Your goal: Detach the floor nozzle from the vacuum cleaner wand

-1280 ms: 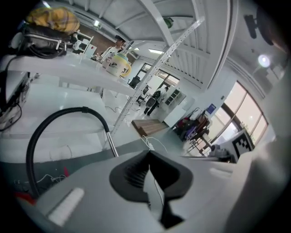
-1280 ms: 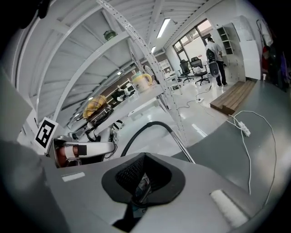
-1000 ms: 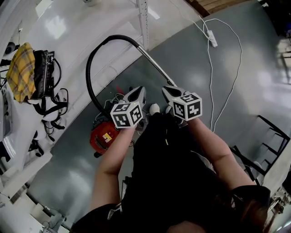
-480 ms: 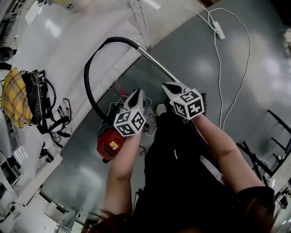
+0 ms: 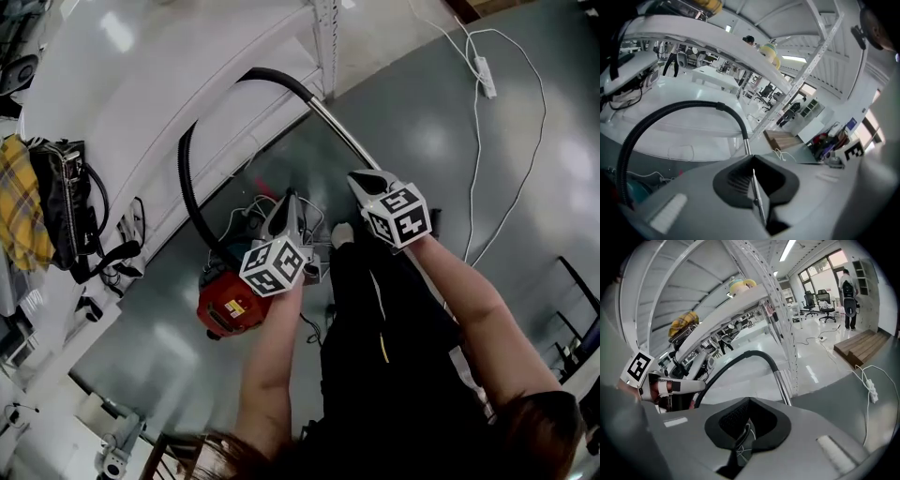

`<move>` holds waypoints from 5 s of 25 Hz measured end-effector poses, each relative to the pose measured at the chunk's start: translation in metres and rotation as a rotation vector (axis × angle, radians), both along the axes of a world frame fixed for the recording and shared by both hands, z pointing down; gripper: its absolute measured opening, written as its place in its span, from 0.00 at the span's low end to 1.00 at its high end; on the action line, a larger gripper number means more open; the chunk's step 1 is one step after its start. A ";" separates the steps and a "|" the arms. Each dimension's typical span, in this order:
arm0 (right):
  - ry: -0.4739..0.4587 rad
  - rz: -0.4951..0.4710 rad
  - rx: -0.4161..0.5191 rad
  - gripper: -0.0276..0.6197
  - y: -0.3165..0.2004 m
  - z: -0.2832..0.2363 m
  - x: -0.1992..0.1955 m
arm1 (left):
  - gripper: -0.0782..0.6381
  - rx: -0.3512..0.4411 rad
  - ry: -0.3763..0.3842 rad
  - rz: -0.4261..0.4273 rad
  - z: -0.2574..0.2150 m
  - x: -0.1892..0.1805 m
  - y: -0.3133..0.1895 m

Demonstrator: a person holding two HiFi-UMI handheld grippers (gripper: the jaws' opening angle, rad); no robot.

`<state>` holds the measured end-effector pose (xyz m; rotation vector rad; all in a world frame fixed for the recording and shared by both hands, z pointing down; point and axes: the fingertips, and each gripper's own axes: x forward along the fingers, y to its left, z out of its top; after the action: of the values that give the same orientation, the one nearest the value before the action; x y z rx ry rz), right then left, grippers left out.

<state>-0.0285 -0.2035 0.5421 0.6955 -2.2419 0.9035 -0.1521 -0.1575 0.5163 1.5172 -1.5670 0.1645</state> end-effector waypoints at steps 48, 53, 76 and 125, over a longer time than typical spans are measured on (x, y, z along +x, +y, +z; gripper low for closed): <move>0.305 -0.168 0.126 0.28 -0.119 0.217 -0.043 | 0.12 -0.017 -0.003 -0.053 0.124 -0.050 -0.057; 0.293 -0.138 0.165 0.28 -0.114 0.189 -0.027 | 0.12 0.026 0.019 -0.009 0.103 -0.033 -0.078; 0.229 -0.087 0.284 0.28 -0.064 0.077 0.031 | 0.49 0.151 0.180 0.206 0.001 0.084 -0.156; 0.186 -0.142 0.293 0.28 -0.048 0.072 0.033 | 0.34 0.051 0.141 0.310 -0.008 0.100 -0.180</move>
<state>0.0049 -0.2511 0.6140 0.7075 -2.2433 0.4267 -0.0522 -0.3373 0.5086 1.7667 -1.2282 0.1893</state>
